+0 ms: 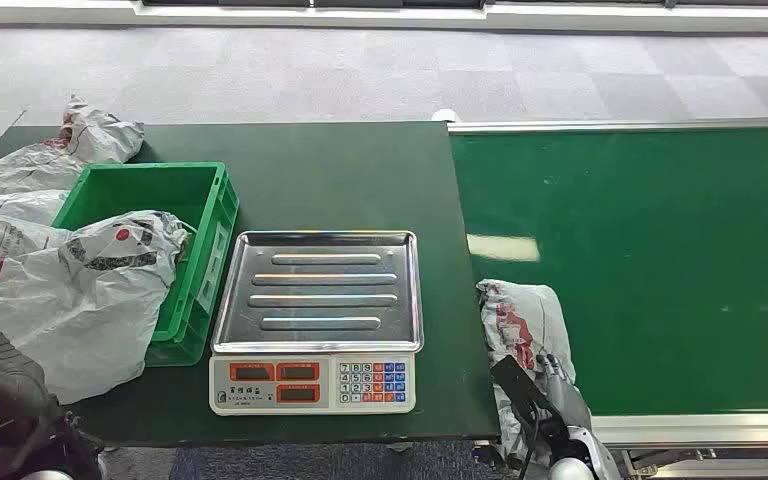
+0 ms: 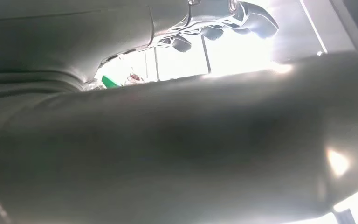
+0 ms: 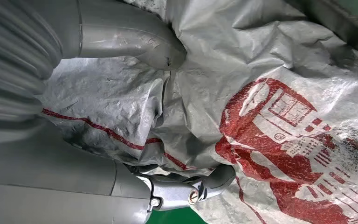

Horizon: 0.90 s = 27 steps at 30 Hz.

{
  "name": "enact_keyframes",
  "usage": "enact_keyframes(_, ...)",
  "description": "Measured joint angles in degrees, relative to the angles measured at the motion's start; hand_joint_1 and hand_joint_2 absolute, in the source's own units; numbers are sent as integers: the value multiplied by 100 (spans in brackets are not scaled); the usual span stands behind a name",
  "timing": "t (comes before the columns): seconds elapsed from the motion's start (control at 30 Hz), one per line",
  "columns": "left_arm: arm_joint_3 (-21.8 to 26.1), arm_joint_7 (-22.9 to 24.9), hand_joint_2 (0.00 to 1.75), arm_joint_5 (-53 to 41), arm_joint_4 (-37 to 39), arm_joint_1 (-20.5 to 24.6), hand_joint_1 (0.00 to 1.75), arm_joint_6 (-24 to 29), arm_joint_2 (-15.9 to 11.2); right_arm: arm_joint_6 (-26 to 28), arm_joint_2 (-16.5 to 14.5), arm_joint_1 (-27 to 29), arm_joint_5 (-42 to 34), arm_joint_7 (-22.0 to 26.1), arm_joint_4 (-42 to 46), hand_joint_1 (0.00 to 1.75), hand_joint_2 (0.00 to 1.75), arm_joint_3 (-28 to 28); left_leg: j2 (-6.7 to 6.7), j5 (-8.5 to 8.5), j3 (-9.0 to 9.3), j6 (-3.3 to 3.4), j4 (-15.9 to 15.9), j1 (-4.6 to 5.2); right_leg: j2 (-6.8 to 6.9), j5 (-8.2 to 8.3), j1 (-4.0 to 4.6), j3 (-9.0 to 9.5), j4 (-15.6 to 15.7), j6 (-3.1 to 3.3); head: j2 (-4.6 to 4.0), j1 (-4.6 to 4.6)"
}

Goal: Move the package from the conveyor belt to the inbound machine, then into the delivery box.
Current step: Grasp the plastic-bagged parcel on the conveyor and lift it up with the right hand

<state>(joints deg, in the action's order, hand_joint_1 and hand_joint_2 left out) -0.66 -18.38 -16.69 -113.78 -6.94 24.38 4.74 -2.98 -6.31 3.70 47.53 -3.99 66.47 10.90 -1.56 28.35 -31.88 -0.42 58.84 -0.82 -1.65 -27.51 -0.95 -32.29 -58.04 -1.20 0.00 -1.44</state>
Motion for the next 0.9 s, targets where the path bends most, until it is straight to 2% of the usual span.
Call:
enact_keyframes(0.23,-33,74,0,107,70,60,0,-5,2,-5,-117,-76,287,-239,-155,0,175,24,4,-3,6,1,0,0,-1,6,0,4,0,1,0,1)
enact_keyframes(0.37,-33,61,0,160,111,62,0,-6,2,3,-145,-68,392,-270,-155,175,175,19,4,-8,8,3,1,1,-1,10,0,7,0,1,0,1)
enact_keyframes(0.9,-33,27,0,211,133,113,0,-19,30,185,-155,-64,709,-439,74,175,175,-6,1,-7,1,1,0,0,0,9,2,5,0,3,0,0)
